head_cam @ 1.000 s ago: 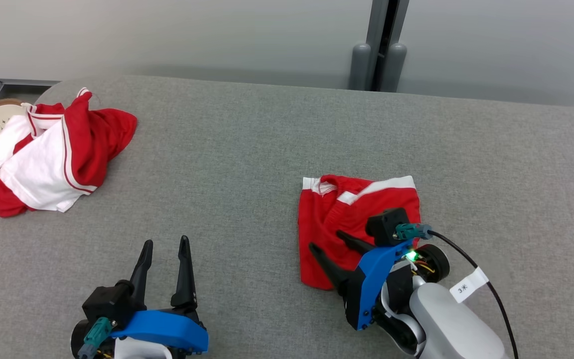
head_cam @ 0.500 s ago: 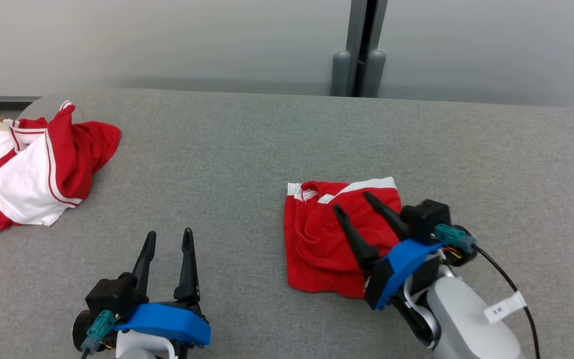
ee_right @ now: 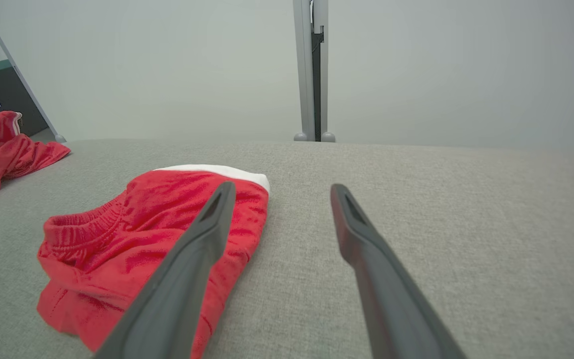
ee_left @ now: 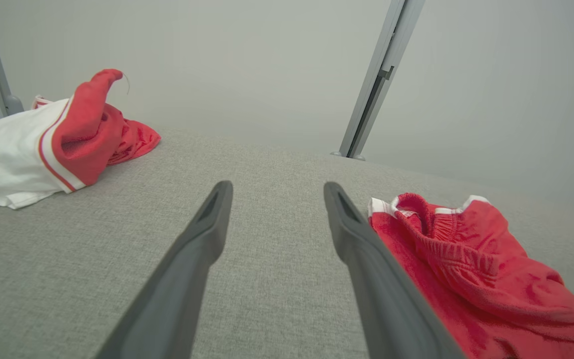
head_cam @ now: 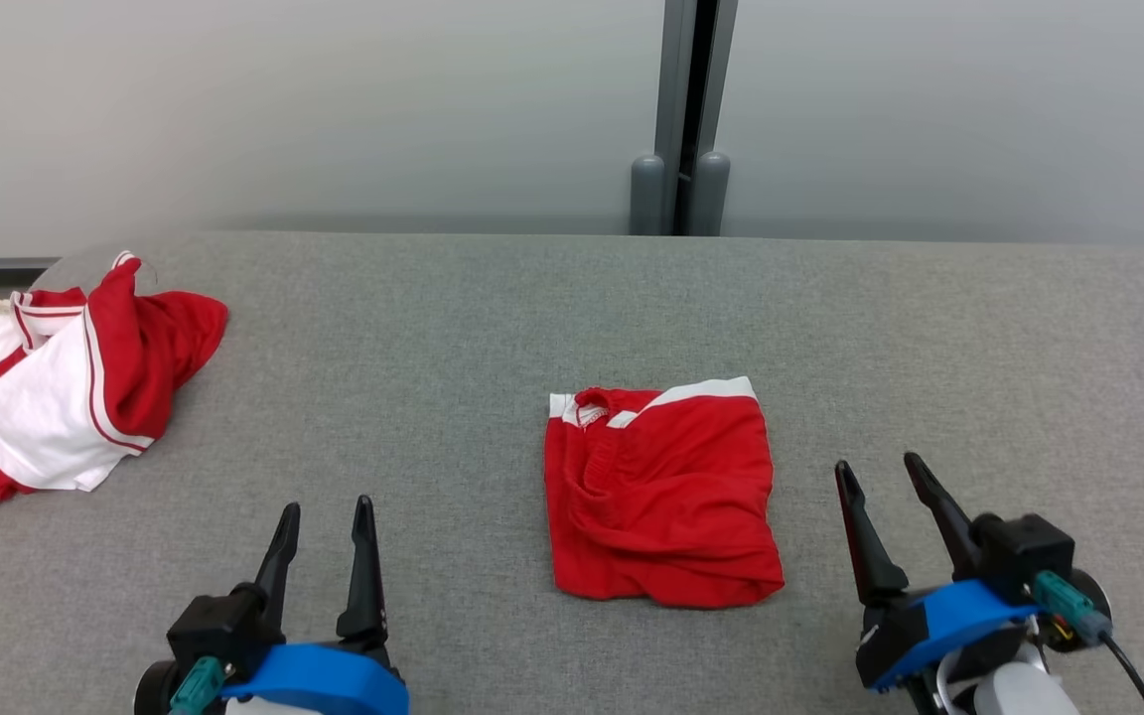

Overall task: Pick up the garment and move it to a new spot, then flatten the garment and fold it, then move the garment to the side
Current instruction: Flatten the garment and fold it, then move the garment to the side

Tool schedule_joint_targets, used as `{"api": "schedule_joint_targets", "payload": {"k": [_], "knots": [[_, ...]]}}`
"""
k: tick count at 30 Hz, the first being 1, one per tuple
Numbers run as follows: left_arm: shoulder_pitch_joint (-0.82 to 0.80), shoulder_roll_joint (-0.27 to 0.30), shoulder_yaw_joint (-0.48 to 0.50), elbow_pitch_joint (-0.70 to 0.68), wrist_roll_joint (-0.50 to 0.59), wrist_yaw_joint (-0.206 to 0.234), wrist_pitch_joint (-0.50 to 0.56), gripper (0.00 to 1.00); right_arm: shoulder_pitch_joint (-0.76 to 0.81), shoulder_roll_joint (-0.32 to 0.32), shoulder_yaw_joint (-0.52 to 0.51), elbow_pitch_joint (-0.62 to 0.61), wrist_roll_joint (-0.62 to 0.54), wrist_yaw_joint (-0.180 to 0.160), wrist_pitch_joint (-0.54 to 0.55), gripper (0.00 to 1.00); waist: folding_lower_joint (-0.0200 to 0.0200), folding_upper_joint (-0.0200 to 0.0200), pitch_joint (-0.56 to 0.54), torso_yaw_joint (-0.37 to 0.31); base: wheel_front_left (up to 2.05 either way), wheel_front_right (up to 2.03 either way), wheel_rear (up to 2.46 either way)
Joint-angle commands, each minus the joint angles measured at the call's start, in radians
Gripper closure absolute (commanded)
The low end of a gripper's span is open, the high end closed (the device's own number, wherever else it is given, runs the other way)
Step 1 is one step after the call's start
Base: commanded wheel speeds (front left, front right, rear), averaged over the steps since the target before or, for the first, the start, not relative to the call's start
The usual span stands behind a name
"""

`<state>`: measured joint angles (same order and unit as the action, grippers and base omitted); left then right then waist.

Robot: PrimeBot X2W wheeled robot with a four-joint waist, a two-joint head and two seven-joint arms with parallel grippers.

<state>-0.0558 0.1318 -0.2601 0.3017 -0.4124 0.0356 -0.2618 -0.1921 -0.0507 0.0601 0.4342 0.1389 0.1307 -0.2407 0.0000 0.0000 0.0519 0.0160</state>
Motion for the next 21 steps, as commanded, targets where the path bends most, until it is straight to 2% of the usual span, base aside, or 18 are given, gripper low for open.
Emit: {"api": "schedule_joint_targets", "payload": {"k": [1,21], "knots": [[0.012,0.006,0.010,-0.004,0.006,0.006,-0.005,0.00,0.023,0.000,-0.005,-0.007,0.000,0.000,-0.007,0.00,0.0000,0.0000,-0.006,-0.004,0.00,0.00,0.00],[0.075,-0.015,0.044,-0.008,0.045,-0.007,-0.005,0.00,0.074,0.000,-0.006,-0.005,0.004,0.000,-0.024,0.00,0.0000,0.0000,-0.028,-0.008,0.00,0.00,0.00]]}}
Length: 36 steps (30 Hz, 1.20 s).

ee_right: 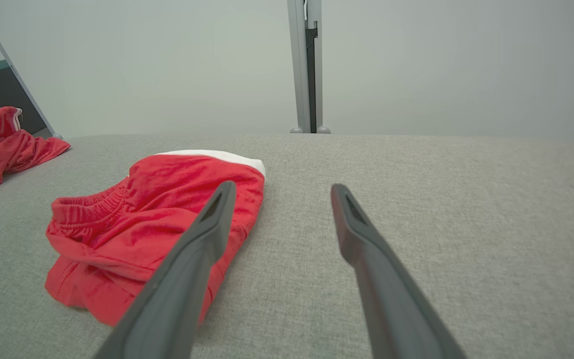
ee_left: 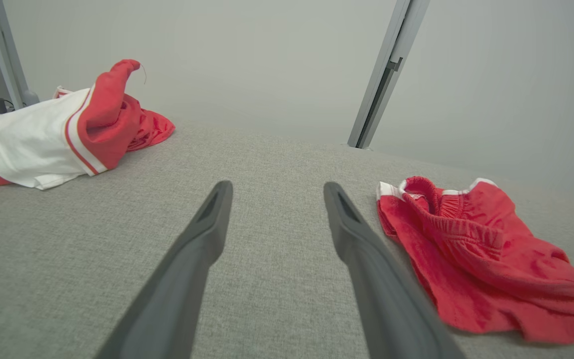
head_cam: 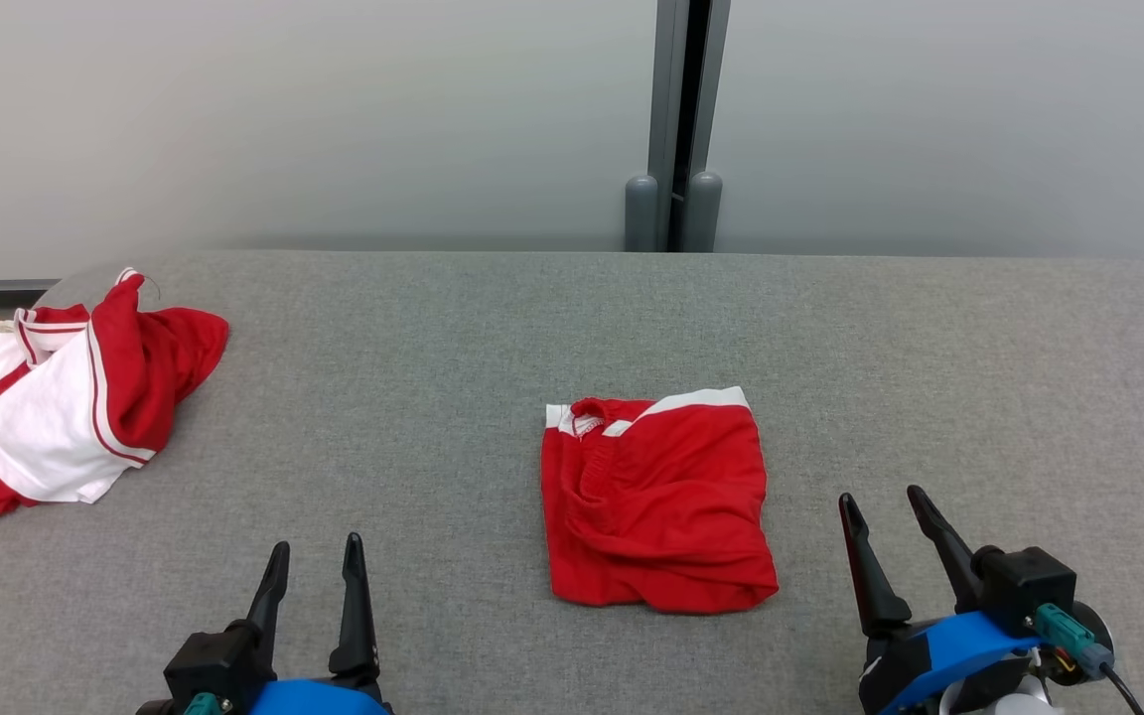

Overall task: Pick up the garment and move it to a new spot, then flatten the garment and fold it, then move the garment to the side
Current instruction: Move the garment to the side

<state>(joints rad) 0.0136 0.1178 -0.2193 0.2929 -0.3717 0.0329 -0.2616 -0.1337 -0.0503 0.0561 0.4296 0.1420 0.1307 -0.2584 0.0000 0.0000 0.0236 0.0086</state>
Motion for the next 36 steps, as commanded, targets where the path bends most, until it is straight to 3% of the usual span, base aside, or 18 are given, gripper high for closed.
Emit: {"api": "schedule_joint_targets", "payload": {"k": [1,11,16,29,36], "knots": [[0.005,-0.002,0.003,0.001,0.004,-0.006,-0.005,0.00,0.016,0.000,-0.002,0.000,0.002,0.000,-0.006,0.00,0.0000,0.0000,0.000,-0.001,0.00,0.00,0.00],[-0.016,-0.010,-0.004,-0.001,0.013,-0.012,-0.005,0.00,-0.047,0.000,-0.018,0.008,-0.029,0.000,0.009,0.00,0.0000,0.0000,0.017,0.008,0.00,0.00,0.00],[-0.031,-0.011,-0.011,0.002,0.019,-0.017,-0.005,0.00,-0.103,0.000,-0.034,0.017,-0.071,0.000,0.069,0.00,0.0000,0.0000,0.034,0.031,0.00,0.00,0.00],[-0.057,-0.018,-0.008,0.003,0.027,-0.017,-0.005,0.00,-0.257,-0.027,-0.054,0.113,-0.095,0.000,0.543,0.00,0.0000,0.0000,0.104,0.143,0.00,0.00,0.00],[-0.069,-0.024,0.006,0.001,0.041,-0.021,-0.005,0.00,-0.262,-0.048,-0.045,0.105,-0.036,0.000,0.687,0.00,0.0000,0.0000,0.143,0.175,0.00,0.00,0.00]]}}
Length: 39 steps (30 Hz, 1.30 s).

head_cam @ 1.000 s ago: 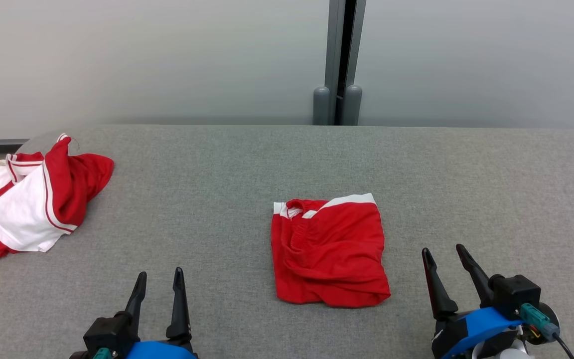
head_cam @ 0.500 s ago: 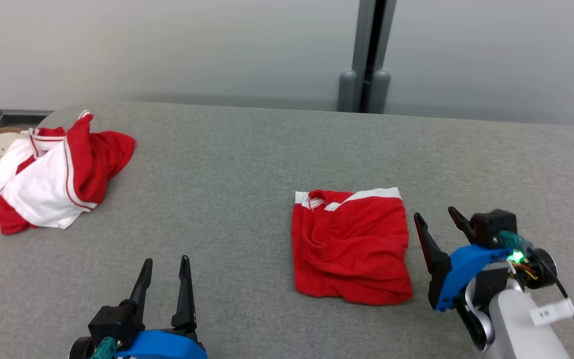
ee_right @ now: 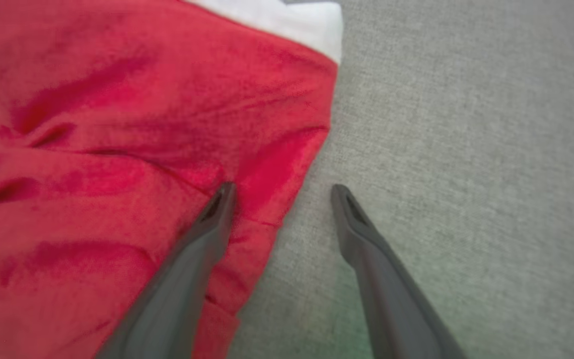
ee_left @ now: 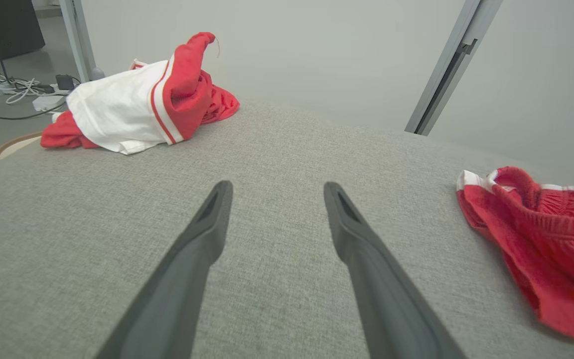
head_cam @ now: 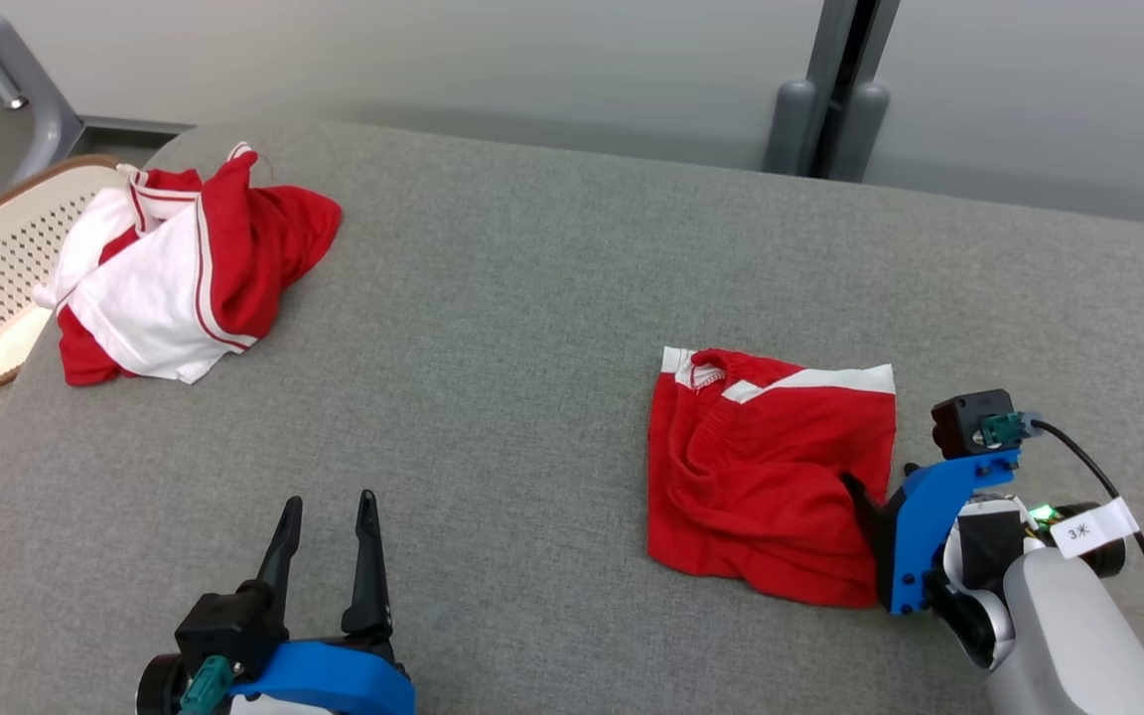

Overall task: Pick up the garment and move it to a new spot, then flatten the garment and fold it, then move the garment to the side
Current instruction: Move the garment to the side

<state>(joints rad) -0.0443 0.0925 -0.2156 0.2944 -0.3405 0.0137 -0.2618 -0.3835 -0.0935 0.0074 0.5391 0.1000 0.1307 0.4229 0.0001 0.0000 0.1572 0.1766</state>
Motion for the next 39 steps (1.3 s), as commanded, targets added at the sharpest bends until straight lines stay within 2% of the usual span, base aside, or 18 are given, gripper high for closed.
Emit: {"api": "schedule_joint_targets", "payload": {"k": [1,2,3,5,7,11,16,23,29,34,39], "knots": [[-0.014,0.000,0.004,-0.002,0.010,-0.002,-0.005,0.00,-0.012,-0.006,0.012,-0.007,0.017,0.000,0.016,0.02,-0.0001,0.0000,0.015,0.007,0.00,0.00,0.00],[-0.016,0.000,0.008,-0.006,0.013,-0.001,-0.005,0.00,-0.014,-0.007,0.022,-0.012,0.025,0.000,0.022,0.31,-0.0001,0.0000,0.020,0.005,0.00,0.00,0.00],[-0.018,-0.001,0.009,-0.008,0.018,0.000,-0.005,0.00,-0.017,-0.006,0.033,-0.017,0.035,0.000,0.025,0.53,-0.0001,0.0000,0.025,0.002,0.00,0.00,0.00],[-0.023,-0.001,0.009,-0.014,0.024,-0.001,-0.005,0.00,-0.020,-0.002,0.052,-0.026,0.054,0.000,0.027,0.73,-0.0001,0.0000,0.036,-0.008,0.00,0.00,0.00],[-0.029,0.000,0.008,-0.018,0.028,-0.005,-0.005,0.00,-0.031,-0.005,0.072,-0.037,0.064,0.000,0.016,0.99,-0.0001,0.0000,0.047,-0.022,0.00,0.00,0.00],[-0.047,0.003,0.010,-0.032,0.039,-0.013,-0.005,0.00,-0.065,-0.021,0.106,-0.058,0.070,0.000,-0.029,1.00,-0.0001,0.0000,0.074,-0.069,0.00,0.00,0.00],[-0.070,0.019,0.016,-0.065,0.054,-0.012,-0.005,0.00,-0.107,-0.050,0.115,-0.090,0.085,0.000,-0.088,1.00,-0.0001,0.0000,0.112,-0.170,0.00,0.00,0.00],[-0.107,0.051,0.000,-0.118,0.083,-0.013,0.020,0.00,-0.120,-0.119,0.048,-0.152,0.062,0.000,-0.141,1.00,-0.0001,0.0000,0.176,-0.343,0.00,0.00,0.00],[-0.149,0.085,-0.020,-0.162,0.107,-0.023,0.069,0.00,-0.105,-0.109,-0.038,-0.160,0.057,0.000,-0.188,1.00,-0.0001,0.0000,0.239,-0.469,0.00,0.00,0.00],[-0.177,0.098,-0.042,-0.193,0.118,-0.032,0.107,0.00,-0.122,-0.077,-0.106,-0.122,0.051,0.000,-0.236,1.00,-0.0001,0.0000,0.277,-0.507,0.00,0.00,0.00],[-0.193,0.109,-0.055,-0.213,0.128,-0.036,0.129,0.00,-0.190,-0.092,-0.131,-0.049,0.038,0.000,-0.246,1.00,-0.0001,0.0000,0.303,-0.485,0.00,0.00,0.00]]}}
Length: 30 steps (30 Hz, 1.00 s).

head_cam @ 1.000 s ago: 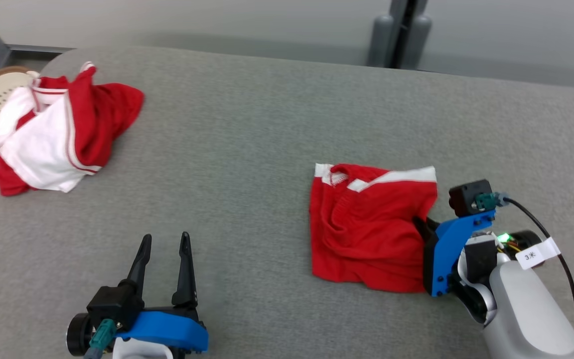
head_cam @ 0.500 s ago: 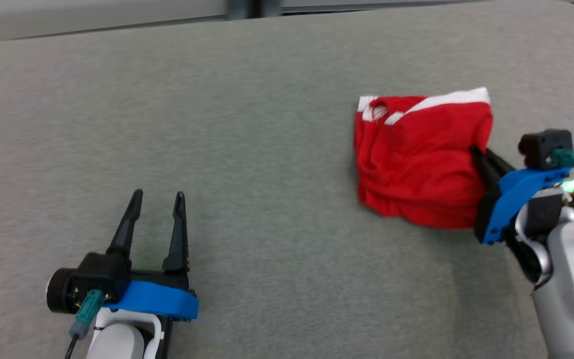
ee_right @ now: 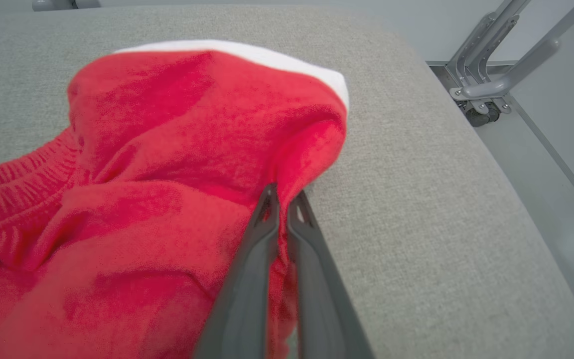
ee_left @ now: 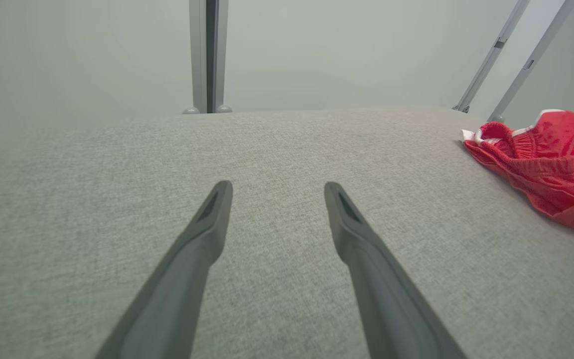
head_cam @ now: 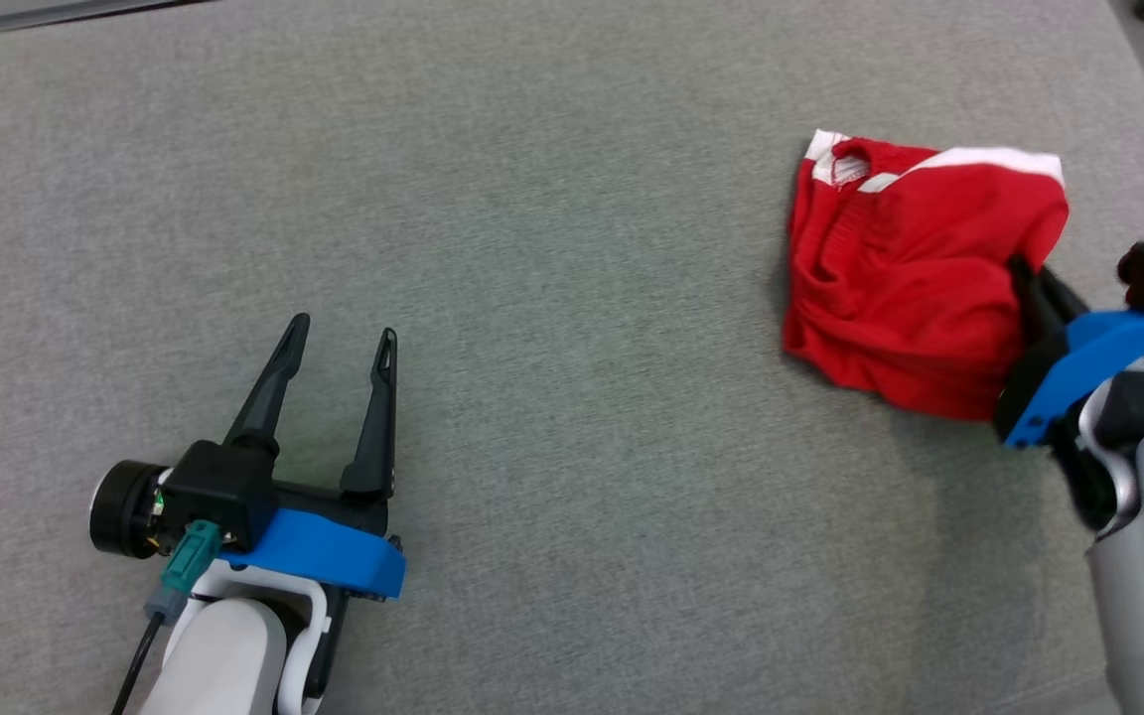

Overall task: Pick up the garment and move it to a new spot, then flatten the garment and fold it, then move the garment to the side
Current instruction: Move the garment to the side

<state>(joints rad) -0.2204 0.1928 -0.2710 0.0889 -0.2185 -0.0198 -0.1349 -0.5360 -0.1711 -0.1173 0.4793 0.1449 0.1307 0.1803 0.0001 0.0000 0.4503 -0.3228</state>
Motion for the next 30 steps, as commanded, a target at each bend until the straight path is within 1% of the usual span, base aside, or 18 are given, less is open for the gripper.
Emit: {"api": "schedule_joint_targets", "payload": {"k": [1,4,8,13,17,18,19,20,21,22,25,30], "knots": [[-0.018,0.010,0.000,-0.011,0.007,0.000,0.006,0.00,-0.058,-0.024,-0.013,0.026,-0.010,0.000,-0.004,1.00,-0.0001,0.0000,0.015,0.024,0.00,0.00,0.00],[-0.020,0.013,-0.004,-0.020,0.008,0.005,0.010,0.00,-0.116,-0.064,-0.017,0.065,-0.023,0.000,0.006,1.00,-0.0001,0.0000,0.027,0.059,0.00,0.00,0.00],[-0.020,0.010,-0.013,-0.029,0.008,0.007,0.012,0.00,-0.195,-0.146,-0.036,0.111,-0.055,0.000,0.016,1.00,-0.0001,0.0000,0.041,0.114,0.00,0.00,0.00],[-0.012,0.001,-0.021,-0.033,-0.002,0.008,0.004,0.00,-0.264,-0.223,-0.106,0.169,-0.096,0.000,0.019,1.00,-0.0001,0.0000,0.051,0.171,0.00,0.00,0.00],[-0.007,-0.007,-0.029,-0.029,-0.007,0.011,-0.003,0.00,-0.296,-0.261,-0.131,0.200,-0.141,0.000,0.012,0.99,-0.0001,0.0000,0.057,0.200,0.00,0.00,0.00],[-0.006,-0.008,-0.030,-0.028,-0.007,0.011,-0.006,0.00,-0.299,-0.267,-0.135,0.206,-0.150,0.000,0.009,0.80,-0.0001,0.0000,0.058,0.204,0.00,0.00,0.00],[-0.006,-0.008,-0.030,-0.028,-0.007,0.011,-0.006,0.00,-0.299,-0.267,-0.135,0.206,-0.150,0.000,0.009,0.80,-0.0001,0.0000,0.058,0.204,0.00,0.00,0.00],[-0.007,-0.008,-0.031,-0.026,-0.008,0.011,-0.008,0.00,-0.301,-0.270,-0.140,0.211,-0.160,0.000,0.004,0.60,-0.0001,0.0000,0.058,0.206,0.00,0.00,0.00],[-0.008,-0.009,-0.032,-0.024,-0.008,0.012,-0.011,0.00,-0.303,-0.271,-0.144,0.214,-0.168,0.000,0.000,0.08,-0.0001,0.0000,0.058,0.209,0.00,0.00,0.00],[-0.009,-0.010,-0.034,-0.022,-0.010,0.013,-0.011,0.00,-0.306,-0.268,-0.149,0.218,-0.177,0.000,-0.003,0.00,-0.0001,0.0000,0.058,0.210,0.00,0.00,0.00],[-0.014,-0.017,-0.042,-0.013,-0.013,0.016,-0.019,0.00,-0.301,-0.245,-0.166,0.231,-0.209,0.000,-0.018,0.00,-0.0001,0.0000,0.054,0.213,0.00,0.00,0.00],[-0.016,-0.019,-0.046,-0.002,-0.018,0.017,-0.026,0.00,-0.299,-0.219,-0.170,0.235,-0.230,0.000,-0.037,0.00,-0.0001,0.0000,0.041,0.208,0.00,0.00,0.00]]}}
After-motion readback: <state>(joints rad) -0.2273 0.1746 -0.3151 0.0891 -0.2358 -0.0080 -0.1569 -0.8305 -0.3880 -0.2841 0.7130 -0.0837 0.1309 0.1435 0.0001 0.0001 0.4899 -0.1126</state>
